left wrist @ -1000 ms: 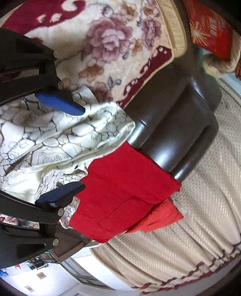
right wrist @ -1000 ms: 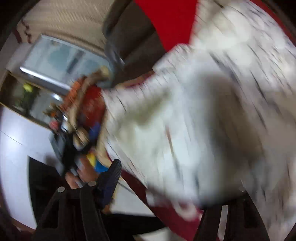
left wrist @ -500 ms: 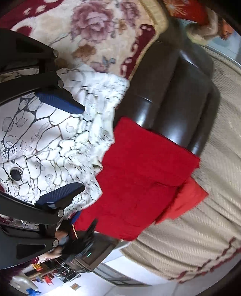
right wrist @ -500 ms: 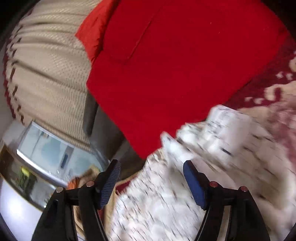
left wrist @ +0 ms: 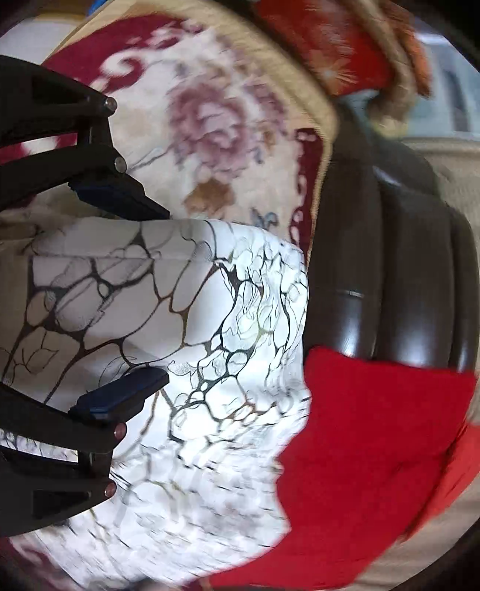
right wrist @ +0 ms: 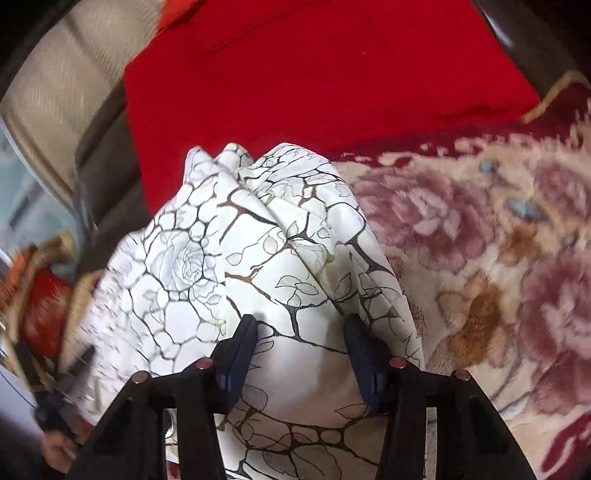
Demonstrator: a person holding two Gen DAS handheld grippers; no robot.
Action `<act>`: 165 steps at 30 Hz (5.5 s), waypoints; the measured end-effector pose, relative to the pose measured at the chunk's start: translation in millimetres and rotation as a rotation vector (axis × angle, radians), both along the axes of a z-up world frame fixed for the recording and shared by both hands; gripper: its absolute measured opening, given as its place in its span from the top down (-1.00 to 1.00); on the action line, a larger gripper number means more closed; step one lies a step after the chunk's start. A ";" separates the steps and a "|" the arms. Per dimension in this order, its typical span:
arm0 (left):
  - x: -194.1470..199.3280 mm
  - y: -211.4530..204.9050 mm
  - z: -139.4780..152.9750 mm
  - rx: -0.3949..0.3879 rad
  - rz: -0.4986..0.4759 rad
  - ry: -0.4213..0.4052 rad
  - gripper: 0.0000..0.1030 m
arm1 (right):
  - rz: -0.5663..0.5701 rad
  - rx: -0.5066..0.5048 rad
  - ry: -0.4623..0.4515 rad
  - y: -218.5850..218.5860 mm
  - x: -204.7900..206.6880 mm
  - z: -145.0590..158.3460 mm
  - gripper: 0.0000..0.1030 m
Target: Fold large clothes
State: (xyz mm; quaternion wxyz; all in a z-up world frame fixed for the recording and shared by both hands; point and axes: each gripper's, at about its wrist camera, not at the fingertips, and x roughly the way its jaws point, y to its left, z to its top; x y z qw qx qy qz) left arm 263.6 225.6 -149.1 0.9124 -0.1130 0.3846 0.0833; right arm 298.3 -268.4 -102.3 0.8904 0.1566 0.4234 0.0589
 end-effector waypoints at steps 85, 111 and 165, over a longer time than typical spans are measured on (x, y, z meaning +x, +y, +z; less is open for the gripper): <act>10.0 -17.5 -3.7 0.158 0.028 0.025 -0.58 | 0.030 0.073 -0.024 23.1 48.1 38.5 -0.20; -97.1 -38.6 22.4 -0.160 -0.018 -0.114 -0.58 | 0.064 0.567 0.050 -28.9 -77.0 21.5 -0.43; -79.7 34.1 -54.9 -0.910 0.252 -0.129 -0.37 | -0.061 0.065 -0.171 35.2 -116.3 31.1 0.67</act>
